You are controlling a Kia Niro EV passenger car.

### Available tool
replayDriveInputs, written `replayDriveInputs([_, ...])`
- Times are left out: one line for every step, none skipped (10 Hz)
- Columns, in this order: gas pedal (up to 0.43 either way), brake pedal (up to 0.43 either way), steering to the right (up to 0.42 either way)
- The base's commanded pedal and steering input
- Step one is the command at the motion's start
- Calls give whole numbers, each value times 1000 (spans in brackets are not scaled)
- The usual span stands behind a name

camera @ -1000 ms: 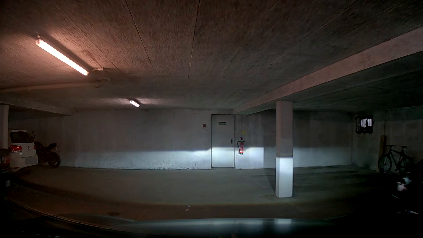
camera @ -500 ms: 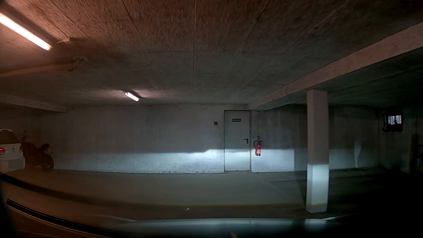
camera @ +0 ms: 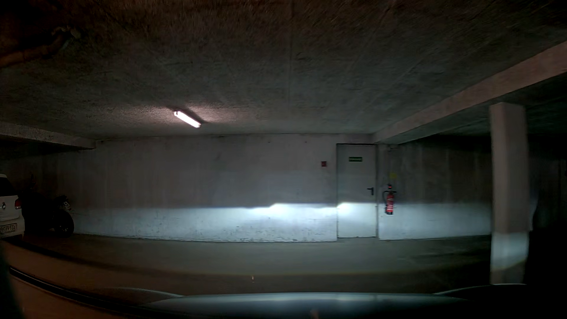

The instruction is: Follow the waypoints while adhering to traffic rules and regulations

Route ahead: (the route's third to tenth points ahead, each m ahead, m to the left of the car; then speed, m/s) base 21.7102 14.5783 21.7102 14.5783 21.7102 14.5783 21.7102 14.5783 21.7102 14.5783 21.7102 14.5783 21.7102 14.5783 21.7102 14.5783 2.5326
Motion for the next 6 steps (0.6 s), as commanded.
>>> replayDriveInputs([0, 6, -375])
replayDriveInputs([0, 0, -380])
replayDriveInputs([0, 0, -371])
replayDriveInputs([0, 0, -362])
replayDriveInputs([0, 6, -363])
replayDriveInputs([0, 6, -382])
